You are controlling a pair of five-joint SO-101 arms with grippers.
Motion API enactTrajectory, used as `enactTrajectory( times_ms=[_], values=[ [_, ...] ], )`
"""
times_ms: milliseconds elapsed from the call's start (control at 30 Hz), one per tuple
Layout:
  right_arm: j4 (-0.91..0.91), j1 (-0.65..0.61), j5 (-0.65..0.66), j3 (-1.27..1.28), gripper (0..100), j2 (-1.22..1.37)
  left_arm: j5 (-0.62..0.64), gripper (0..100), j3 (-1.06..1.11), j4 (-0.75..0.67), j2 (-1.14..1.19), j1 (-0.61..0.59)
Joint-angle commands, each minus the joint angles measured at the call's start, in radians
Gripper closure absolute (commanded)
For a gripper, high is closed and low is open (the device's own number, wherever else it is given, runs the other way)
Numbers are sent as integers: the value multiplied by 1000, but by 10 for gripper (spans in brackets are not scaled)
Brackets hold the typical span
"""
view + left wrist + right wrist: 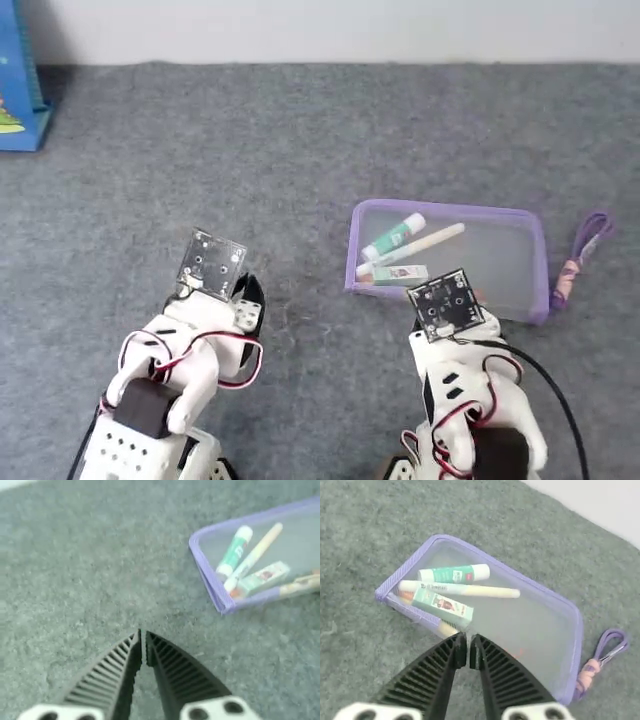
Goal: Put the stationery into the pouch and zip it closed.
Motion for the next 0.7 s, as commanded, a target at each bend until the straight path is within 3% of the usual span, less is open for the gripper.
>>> enactTrajectory(
  times_ms=[0, 200, 367, 667],
  values=[
    [-4, 2, -104, 29, 966, -5, -6, 988, 10, -31, -20, -20],
    [-5, 2, -186, 71, 970, -5, -6, 988, 166, -135, -204, -114],
    [-33, 2, -256, 133, 992, -5, -8, 988, 309, -97, -451, -123],
    [-148, 110, -261, 276, 990, -5, -9, 988, 341, -80, -450, -123]
  ],
)
